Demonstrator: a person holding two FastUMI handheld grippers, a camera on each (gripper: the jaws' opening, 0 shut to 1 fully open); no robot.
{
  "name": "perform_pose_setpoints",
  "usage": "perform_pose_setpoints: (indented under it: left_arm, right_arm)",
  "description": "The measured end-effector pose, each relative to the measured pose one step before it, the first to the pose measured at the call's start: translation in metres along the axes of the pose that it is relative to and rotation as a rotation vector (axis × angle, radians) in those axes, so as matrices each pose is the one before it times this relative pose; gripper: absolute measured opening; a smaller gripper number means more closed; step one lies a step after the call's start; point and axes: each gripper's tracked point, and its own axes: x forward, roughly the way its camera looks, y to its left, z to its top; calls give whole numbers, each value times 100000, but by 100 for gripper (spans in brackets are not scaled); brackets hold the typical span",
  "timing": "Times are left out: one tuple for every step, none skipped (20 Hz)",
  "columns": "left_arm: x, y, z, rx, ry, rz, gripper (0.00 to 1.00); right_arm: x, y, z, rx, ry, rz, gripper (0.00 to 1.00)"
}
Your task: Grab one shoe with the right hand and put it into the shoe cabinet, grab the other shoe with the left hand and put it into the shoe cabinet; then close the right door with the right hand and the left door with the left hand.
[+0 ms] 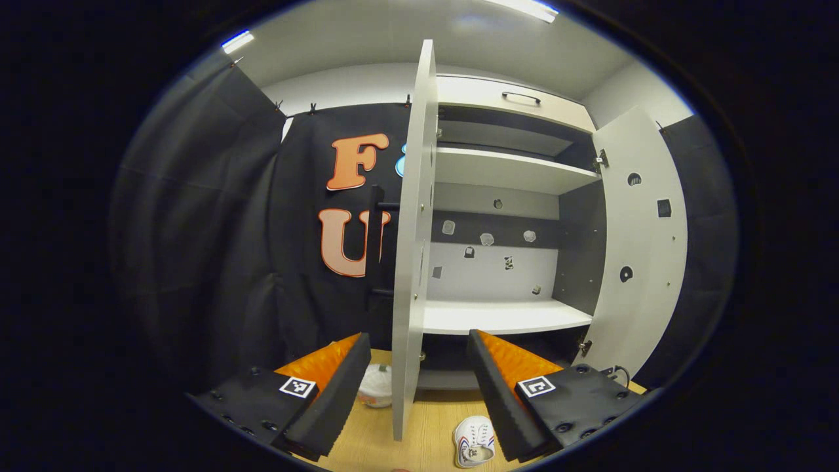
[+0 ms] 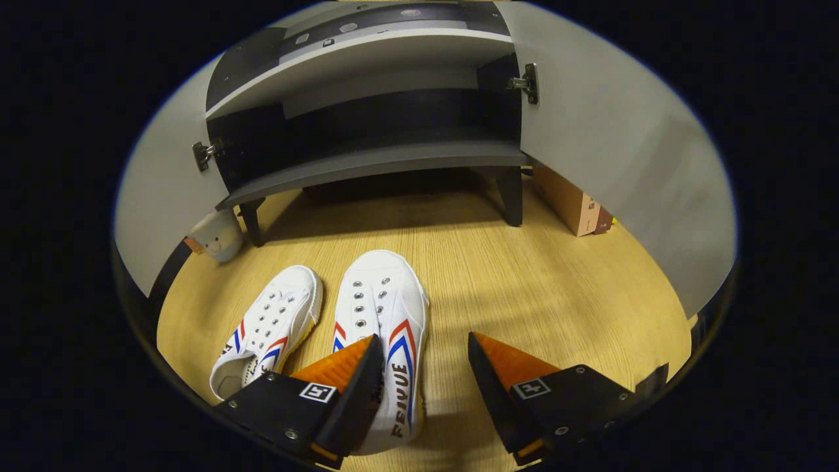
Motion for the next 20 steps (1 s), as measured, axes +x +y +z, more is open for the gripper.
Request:
perform_pose_setpoints:
  left_arm:
    - [60, -61, -102, 100, 331, -90, 96]
    - [79, 30, -44, 94, 303, 41, 96]
    - [-27, -1, -140, 63, 282, 53, 96]
    - [-12, 0, -151, -14, 454, 38, 93]
    - [70, -25, -185, -75, 342, -75, 96]
    - [-18, -43, -101, 10, 371, -87, 96]
    - [25, -49, -176, 95, 316, 74, 96]
    - [-77, 3, -160, 140, 210, 160, 96]
    - [1, 60, -106, 49, 283, 175, 96]
    - [37, -12, -140, -4, 360, 94, 96]
    - [5, 107, -149, 44, 452, 631, 96]
    - [79, 86, -39, 231, 25, 826, 96]
    - [9, -150, -63, 180, -166, -34, 96]
    - [65, -218, -26, 10, 73, -423, 96]
    - [46, -248, -139, -22, 228, -579, 96]
    - [70, -222, -23, 138, 233, -509, 96]
    - [30, -150, -126, 465, 182, -217, 96]
    - [96, -163, -82, 506, 49, -151, 96]
    - [36, -213, -8, 233, -140, -329, 96]
    - [14, -216, 27, -15, -220, -530, 96]
  right_arm:
    - [227, 244, -209, -295, 670, 641, 80]
    - [104, 176, -184, -300, 914, 623, 74]
    - [42, 230, -134, 305, 1281, 1021, 66]
    - [53, 413, -170, 1242, 1488, 1771, 64]
    - [105, 301, 77, 1234, 376, 1239, 59]
    - [171, 140, -166, 422, 655, 245, 47]
    - [-44, -106, 54, -177, -592, -664, 41]
    - [85, -20, 85, 243, -96, -954, 32]
    - [-58, -136, 40, 1189, 315, -1026, 28]
    - [77, 70, 50, 1607, -729, -1184, 21]
    - [-48, -2, 91, 126, -755, -1308, 16]
    - [-222, -196, 135, -677, -318, -1893, 8]
    - [-365, -112, 275, -517, -516, -1504, 5]
    - [-627, -84, 415, -184, -102, -938, 3]
    - [-826, 70, 607, 500, -781, 485, 2]
    - [-917, 195, 1058, 1154, -1402, 1157, 2]
    - [-966, 286, 1063, 870, -1405, 1066, 2]
    - [-967, 114, 1104, 270, -1564, 283, 2]
    - [-841, 228, 1149, -690, -1393, -141, 2]
    - [-813, 247, 1149, -1244, -1506, -224, 2]
